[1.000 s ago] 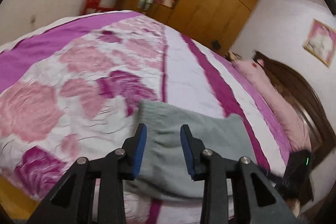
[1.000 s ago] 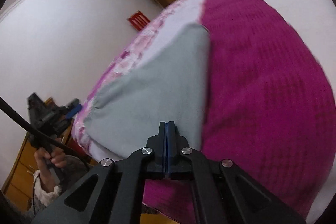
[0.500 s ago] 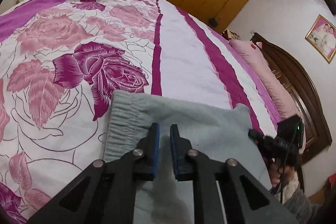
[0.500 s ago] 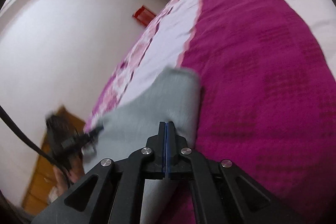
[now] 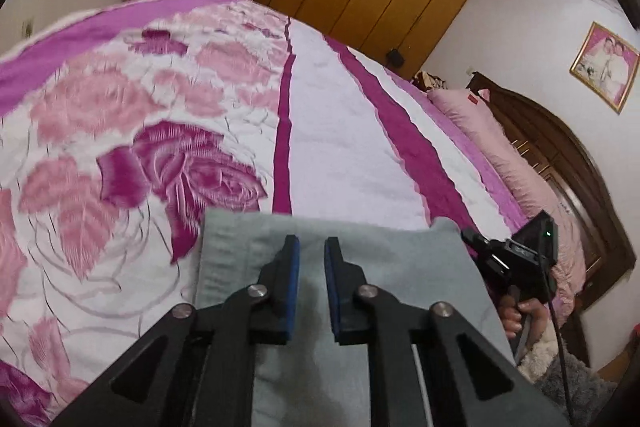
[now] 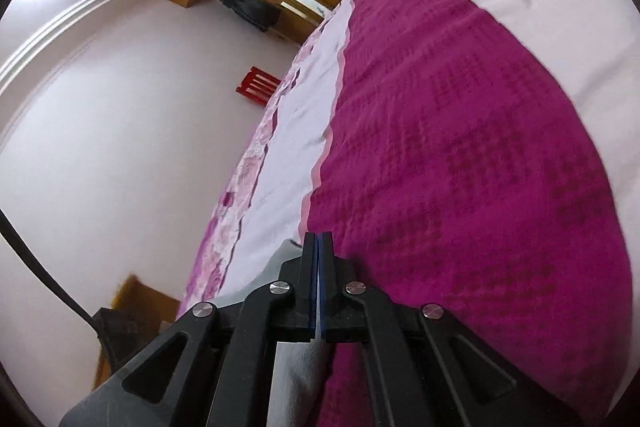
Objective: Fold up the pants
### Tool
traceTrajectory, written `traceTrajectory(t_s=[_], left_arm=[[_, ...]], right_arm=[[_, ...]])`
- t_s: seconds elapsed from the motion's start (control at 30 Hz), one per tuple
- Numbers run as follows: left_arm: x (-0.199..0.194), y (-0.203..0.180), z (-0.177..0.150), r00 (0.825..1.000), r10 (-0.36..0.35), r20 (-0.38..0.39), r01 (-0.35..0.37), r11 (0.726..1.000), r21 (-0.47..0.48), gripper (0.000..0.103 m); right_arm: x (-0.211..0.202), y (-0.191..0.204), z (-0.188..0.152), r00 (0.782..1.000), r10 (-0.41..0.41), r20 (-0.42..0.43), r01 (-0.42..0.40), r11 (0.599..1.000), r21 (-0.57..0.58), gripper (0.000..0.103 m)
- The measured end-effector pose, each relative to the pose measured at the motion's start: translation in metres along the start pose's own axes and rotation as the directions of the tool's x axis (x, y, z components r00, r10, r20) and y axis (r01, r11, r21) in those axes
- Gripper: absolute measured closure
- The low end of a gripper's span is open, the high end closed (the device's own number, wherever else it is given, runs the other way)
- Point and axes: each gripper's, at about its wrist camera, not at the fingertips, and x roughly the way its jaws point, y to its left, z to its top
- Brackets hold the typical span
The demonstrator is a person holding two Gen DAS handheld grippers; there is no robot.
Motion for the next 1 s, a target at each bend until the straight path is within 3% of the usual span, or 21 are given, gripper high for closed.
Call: traceTrajectory(t_s=[0.1, 0.13, 0.3, 0.47, 0.6, 0.67, 0.73, 0.8, 0.9, 1.0], left_arm=[[0.013, 0.008, -0.001, 0.998, 0.049, -0.039, -0.049, 0.999, -0.015, 0.096], [0.015, 0.012, -0.001, 0.998, 0.053, -0.038, -0.054, 0.998, -0.029, 0.1], [0.013, 0.017, 0.002, 0.998, 0.07, -0.004, -0.07, 0.996, -0.061, 0.1], [0.007, 0.014, 0.003, 0.996, 0.088, 0.004, -0.088, 0.994, -0.059, 0.096], [0.008, 0.011, 0.004, 0.995, 0.096, 0.006, -0.096, 0.994, -0.043, 0.091], [0.007, 0.006, 0.003, 0.995, 0.103, 0.011, -0.103, 0.995, -0.018, 0.085], [0.003, 0.001, 0.002, 0.995, 0.096, 0.022, -0.096, 0.995, 0.007, 0.071], [-0.002, -0.002, 0.001, 0.995, 0.095, 0.029, -0.096, 0.995, 0.023, 0.067], [-0.015, -0.003, -0.003, 0.995, 0.093, 0.046, -0.094, 0.995, 0.027, 0.06], [-0.027, 0.003, -0.006, 0.994, 0.088, 0.07, -0.088, 0.996, 0.006, 0.055]], right_arm=[[-0.008, 0.0, -0.008, 1.0, 0.016, 0.016, -0.016, 1.0, -0.017, 0.103], [-0.01, 0.002, -0.01, 1.0, 0.011, 0.017, -0.01, 1.0, -0.022, 0.103], [-0.009, 0.006, -0.011, 1.0, -0.018, 0.01, 0.018, 0.999, -0.039, 0.102], [-0.015, 0.027, -0.031, 0.985, -0.16, 0.058, 0.163, 0.985, -0.061, 0.099], [-0.03, 0.05, -0.063, 0.976, -0.204, 0.076, 0.212, 0.972, -0.107, 0.088], [-0.035, 0.061, -0.076, 0.976, -0.203, 0.082, 0.213, 0.968, -0.134, 0.075], [-0.037, 0.066, -0.08, 0.972, -0.215, 0.091, 0.226, 0.963, -0.146, 0.057], [-0.036, 0.067, -0.077, 0.974, -0.219, 0.054, 0.224, 0.965, -0.135, 0.044], [-0.031, 0.064, -0.069, 0.979, -0.202, -0.038, 0.196, 0.973, -0.125, 0.042], [-0.01, 0.058, -0.057, 0.959, -0.243, -0.143, 0.221, 0.963, -0.155, 0.042]])
